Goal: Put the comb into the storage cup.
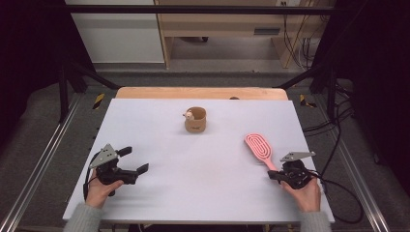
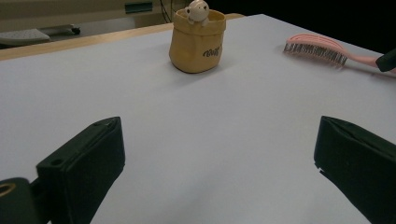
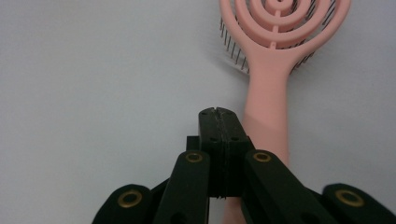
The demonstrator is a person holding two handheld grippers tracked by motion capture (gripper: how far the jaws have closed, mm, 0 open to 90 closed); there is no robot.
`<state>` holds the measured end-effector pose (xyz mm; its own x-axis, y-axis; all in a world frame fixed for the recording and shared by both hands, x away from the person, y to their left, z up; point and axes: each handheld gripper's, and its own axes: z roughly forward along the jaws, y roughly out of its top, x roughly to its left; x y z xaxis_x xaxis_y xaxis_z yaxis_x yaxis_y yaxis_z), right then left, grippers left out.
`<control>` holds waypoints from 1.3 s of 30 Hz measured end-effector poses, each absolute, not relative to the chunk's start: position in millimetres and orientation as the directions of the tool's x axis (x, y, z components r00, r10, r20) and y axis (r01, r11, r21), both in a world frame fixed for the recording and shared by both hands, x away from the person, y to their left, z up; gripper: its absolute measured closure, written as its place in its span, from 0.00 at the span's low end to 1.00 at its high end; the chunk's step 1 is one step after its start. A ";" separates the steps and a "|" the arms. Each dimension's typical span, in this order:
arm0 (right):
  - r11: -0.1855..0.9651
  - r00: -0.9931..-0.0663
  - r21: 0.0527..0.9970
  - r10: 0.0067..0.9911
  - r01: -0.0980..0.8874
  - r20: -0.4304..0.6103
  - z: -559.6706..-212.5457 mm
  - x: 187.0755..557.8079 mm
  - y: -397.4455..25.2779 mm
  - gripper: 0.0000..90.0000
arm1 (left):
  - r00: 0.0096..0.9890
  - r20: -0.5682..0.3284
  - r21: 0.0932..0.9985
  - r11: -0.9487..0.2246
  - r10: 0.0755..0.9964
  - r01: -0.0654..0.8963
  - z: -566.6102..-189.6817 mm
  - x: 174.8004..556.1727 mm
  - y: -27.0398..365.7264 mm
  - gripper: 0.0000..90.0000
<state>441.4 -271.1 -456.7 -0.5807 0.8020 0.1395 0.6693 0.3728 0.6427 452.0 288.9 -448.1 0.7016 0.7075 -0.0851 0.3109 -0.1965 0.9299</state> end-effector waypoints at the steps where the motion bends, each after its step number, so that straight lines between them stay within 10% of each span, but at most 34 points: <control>1: 0.373 -0.581 0.643 0.802 0.669 0.139 -456.7 441.4 -271.1 0.98 | 0.701 -0.085 0.930 -0.196 0.708 0.311 -448.1 452.0 289.0 0.02; 14: 0.329 -0.646 0.750 0.744 0.574 0.168 -442.5 440.7 -267.6 0.53 | 0.702 -0.085 0.929 -0.198 0.707 0.312 -448.4 452.4 288.8 0.02; 39: 0.312 -0.599 0.787 0.796 0.533 0.090 -433.5 449.3 -266.5 0.00 | 0.702 -0.084 0.928 -0.202 0.707 0.314 -449.1 452.8 288.3 0.02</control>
<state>449.3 -266.5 -433.5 -0.5989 0.7957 0.0902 0.5329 0.3120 0.7866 452.8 288.3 -449.1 0.7020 0.7072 -0.0842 0.3144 -0.2016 0.9277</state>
